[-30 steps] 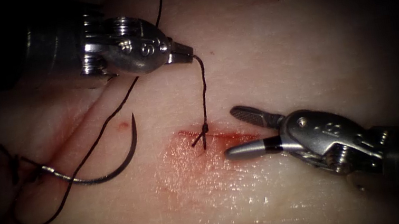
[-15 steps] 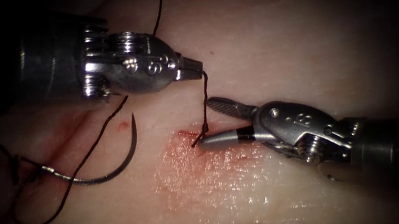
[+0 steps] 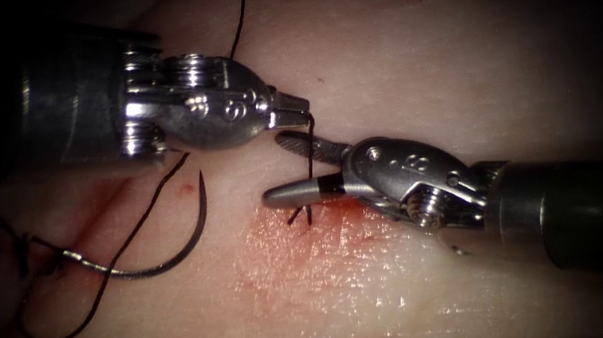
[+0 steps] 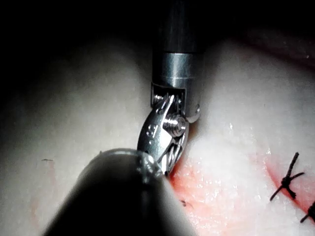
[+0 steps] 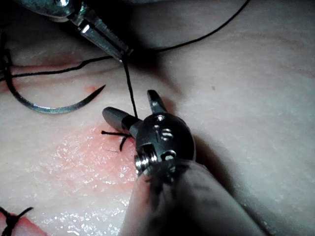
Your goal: Wound Closure
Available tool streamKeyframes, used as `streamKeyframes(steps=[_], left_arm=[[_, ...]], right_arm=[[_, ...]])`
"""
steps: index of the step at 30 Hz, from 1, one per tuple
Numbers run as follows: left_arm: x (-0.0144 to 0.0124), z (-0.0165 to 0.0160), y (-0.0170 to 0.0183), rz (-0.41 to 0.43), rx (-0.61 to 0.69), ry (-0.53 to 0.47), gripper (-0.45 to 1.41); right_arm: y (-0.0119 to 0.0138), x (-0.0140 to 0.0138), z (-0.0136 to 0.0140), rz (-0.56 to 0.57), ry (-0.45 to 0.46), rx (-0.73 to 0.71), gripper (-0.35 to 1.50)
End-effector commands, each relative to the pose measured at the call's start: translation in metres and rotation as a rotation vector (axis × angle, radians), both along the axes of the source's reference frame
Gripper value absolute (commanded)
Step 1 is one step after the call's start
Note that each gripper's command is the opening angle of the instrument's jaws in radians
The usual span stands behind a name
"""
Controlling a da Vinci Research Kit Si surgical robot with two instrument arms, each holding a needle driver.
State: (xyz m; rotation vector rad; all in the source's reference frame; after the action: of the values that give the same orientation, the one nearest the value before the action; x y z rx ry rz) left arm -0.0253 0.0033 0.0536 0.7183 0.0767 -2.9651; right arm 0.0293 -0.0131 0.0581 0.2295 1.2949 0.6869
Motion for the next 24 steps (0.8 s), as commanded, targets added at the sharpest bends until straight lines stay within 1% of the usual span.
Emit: streamKeyframes(steps=[1, 10, 21, 23, 24], left_arm=[[-0.0005, 0.0005, 0.0003, 0.000, 0.000, -0.005, -0.45], [-0.0010, 0.0005, 0.0004, 0.002, 0.000, -0.008, -0.45], [-0.0014, 0.0004, 0.0003, 0.000, 0.002, -0.012, -0.45], [-0.0014, 0.0004, 0.0003, 0.000, 0.002, -0.012, -0.45], [-0.0014, 0.0003, 0.0002, 0.005, 0.000, -0.012, -0.45]], right_arm=[[0.0002, 0.0010, 0.0003, -0.002, 0.004, -0.013, 1.36], [0.0002, 0.0018, -0.0002, 0.005, 0.026, -0.065, 1.36], [0.0000, 0.0029, -0.0003, -0.004, 0.036, -0.075, 1.36], [0.0000, 0.0029, -0.0003, -0.001, 0.037, -0.076, 1.33], [0.0000, 0.0030, -0.0002, 0.005, 0.041, -0.085, 1.14]])
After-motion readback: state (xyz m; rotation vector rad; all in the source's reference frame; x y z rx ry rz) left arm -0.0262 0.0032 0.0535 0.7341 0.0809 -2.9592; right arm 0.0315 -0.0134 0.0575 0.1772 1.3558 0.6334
